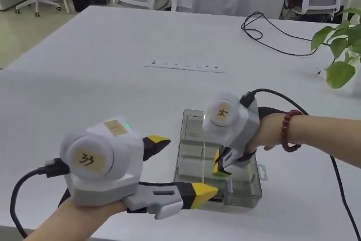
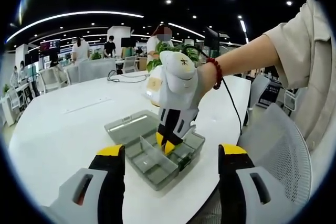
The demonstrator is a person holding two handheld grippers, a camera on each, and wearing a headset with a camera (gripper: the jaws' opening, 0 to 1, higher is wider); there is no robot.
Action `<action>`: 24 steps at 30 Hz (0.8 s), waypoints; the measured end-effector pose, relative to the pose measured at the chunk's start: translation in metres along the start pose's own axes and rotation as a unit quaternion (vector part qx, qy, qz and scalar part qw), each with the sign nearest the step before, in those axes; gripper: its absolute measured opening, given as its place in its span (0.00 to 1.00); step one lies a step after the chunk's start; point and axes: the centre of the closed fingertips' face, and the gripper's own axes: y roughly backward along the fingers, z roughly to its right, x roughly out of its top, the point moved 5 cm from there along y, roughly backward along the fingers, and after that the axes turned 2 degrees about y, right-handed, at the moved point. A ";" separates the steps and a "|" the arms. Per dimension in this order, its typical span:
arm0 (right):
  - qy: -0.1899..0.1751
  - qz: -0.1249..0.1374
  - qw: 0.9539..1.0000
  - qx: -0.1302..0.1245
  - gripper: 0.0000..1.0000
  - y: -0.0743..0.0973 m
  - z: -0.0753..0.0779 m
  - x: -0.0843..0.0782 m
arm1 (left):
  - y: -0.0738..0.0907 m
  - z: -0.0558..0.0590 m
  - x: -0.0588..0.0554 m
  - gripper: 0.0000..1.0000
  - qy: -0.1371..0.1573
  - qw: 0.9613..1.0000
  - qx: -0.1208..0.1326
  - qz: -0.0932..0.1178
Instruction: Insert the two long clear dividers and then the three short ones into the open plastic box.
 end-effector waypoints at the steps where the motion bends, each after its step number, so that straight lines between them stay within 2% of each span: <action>1: 0.000 0.010 1.000 -0.005 0.09 0.002 0.001 0.002 | 0.000 0.000 0.000 0.73 0.000 1.000 0.000 0.000; 5: -0.023 0.034 0.999 0.001 0.13 0.008 0.000 0.008 | 0.001 0.000 0.000 0.74 0.000 1.000 0.002 0.000; 12: -0.028 0.055 0.998 0.001 0.22 0.017 -0.006 0.012 | 0.002 0.000 0.000 0.76 0.001 1.000 0.004 0.000; 24: -0.043 0.085 0.995 -0.001 0.34 0.041 -0.014 0.005 | 0.003 -0.001 0.002 0.81 0.007 1.000 0.010 0.004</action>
